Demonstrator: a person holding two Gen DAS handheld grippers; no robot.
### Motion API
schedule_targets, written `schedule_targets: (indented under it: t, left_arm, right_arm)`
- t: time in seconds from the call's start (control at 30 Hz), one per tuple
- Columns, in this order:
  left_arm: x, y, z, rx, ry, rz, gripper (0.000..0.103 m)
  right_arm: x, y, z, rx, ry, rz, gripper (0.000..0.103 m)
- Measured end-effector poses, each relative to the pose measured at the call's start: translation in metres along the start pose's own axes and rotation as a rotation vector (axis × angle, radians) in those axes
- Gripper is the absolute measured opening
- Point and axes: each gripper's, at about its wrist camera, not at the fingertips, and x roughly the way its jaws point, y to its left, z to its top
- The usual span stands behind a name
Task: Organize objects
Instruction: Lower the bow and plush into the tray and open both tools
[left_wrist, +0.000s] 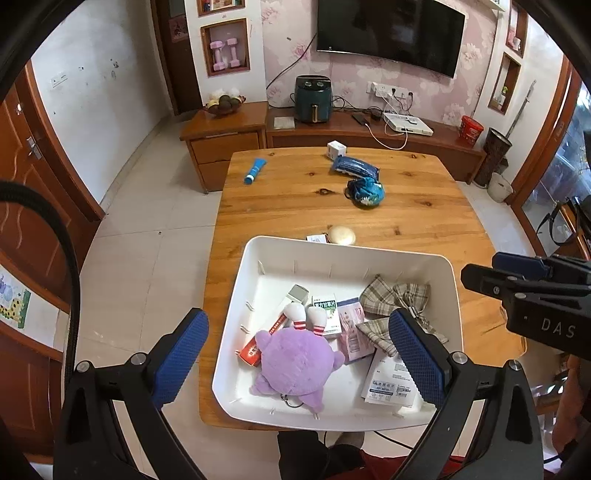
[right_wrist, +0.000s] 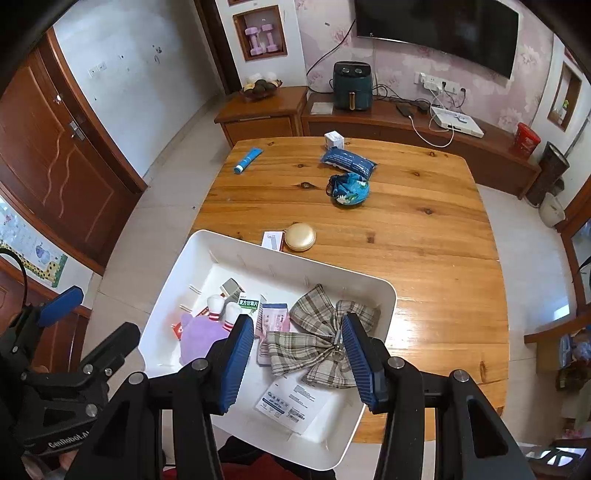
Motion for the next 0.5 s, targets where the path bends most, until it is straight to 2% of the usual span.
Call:
schedule_targets:
  t: [0.27,0.5]
  left_arm:
    - [-0.015,0.009,0.016,-0.009,-0.028,0.004,0.099]
    - [-0.034,0.020,0.045,-0.015,-0.064,0.006,0.099]
  right_arm:
    - [-0.011,-0.003,0.006,0.013,-0.027,0.013,0.051]
    - [-0.026,-0.011,0.018,0.051,-0.058,0.039,0.051]
